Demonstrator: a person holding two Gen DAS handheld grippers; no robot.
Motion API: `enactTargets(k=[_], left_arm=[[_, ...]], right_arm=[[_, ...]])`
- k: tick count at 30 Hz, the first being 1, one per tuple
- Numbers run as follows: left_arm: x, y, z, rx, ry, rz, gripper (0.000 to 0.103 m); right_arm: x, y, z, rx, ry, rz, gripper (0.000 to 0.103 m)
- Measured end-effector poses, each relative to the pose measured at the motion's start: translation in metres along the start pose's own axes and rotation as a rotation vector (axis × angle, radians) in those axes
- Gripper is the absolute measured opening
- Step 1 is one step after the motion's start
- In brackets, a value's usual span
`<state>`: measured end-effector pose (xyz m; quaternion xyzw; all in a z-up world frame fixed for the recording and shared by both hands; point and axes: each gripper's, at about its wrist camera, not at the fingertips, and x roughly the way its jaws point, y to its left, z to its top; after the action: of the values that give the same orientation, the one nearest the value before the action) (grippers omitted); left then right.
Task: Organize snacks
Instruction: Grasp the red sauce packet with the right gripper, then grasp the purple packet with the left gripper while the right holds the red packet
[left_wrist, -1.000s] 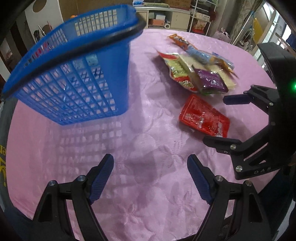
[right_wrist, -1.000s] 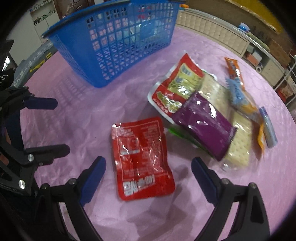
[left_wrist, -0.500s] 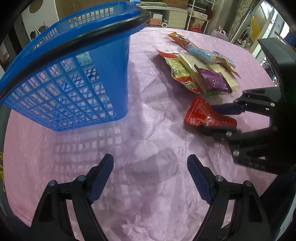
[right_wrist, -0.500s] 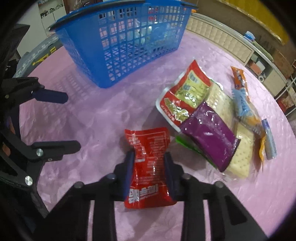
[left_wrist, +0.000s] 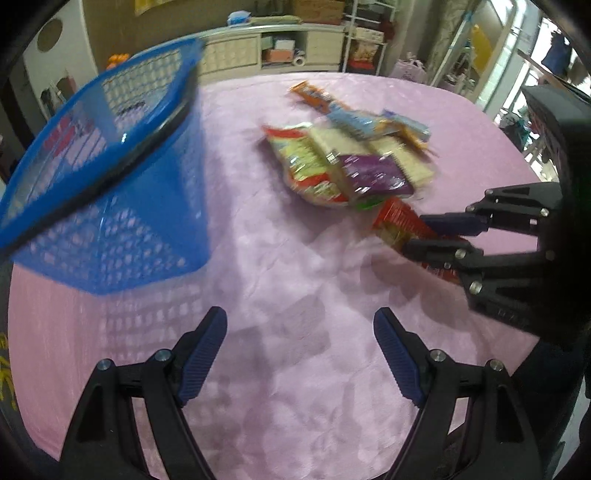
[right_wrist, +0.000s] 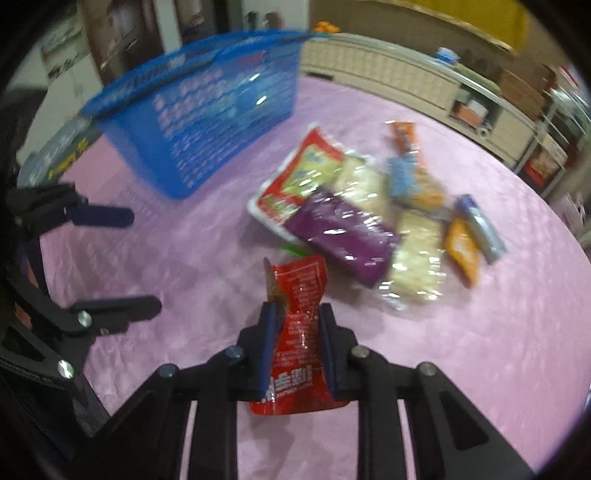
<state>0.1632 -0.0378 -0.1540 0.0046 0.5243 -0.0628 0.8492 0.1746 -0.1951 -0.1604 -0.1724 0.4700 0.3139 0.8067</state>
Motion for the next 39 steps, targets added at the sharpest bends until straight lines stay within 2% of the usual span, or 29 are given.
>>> enactTargets(k=[9, 15, 17, 19, 21, 23, 25, 32, 35, 39], left_arm=[[0.008, -0.033, 0.042, 0.057, -0.017, -0.028, 0.08], [0.021, -0.047, 0.074, 0.12, -0.028, -0.004, 0.08], [0.028, -0.053, 0.086, 0.162, -0.023, -0.001, 0.08], [0.039, -0.061, 0.095, 0.247, -0.024, 0.001, 0.08], [0.048, -0.065, 0.101, 0.291, -0.016, 0.032, 0.08], [0.061, -0.065, 0.11, 0.28, 0.023, 0.03, 0.08], [0.071, -0.06, 0.117, 0.234, 0.059, -0.006, 0.08], [0.103, -0.049, 0.125, 0.138, 0.134, -0.082, 0.08], [0.11, -0.05, 0.125, 0.133, 0.144, -0.108, 0.08], [0.113, -0.059, 0.127, 0.167, 0.142, -0.093, 0.08]], right_arm=[[-0.032, -0.049, 0.001, 0.127, -0.063, -0.063, 0.027], [-0.036, -0.076, 0.0, 0.202, -0.097, -0.071, 0.027], [-0.034, -0.084, -0.001, 0.222, -0.1, -0.067, 0.027], [-0.03, -0.09, -0.001, 0.239, -0.099, -0.065, 0.027], [-0.025, -0.096, -0.001, 0.261, -0.098, -0.065, 0.027], [-0.024, -0.101, -0.004, 0.277, -0.101, -0.053, 0.027], [-0.021, -0.105, -0.005, 0.289, -0.102, -0.047, 0.027], [-0.01, -0.114, -0.008, 0.329, -0.092, -0.02, 0.027], [-0.008, -0.114, -0.009, 0.338, -0.092, -0.02, 0.027], [-0.007, -0.116, -0.01, 0.353, -0.092, -0.017, 0.027]])
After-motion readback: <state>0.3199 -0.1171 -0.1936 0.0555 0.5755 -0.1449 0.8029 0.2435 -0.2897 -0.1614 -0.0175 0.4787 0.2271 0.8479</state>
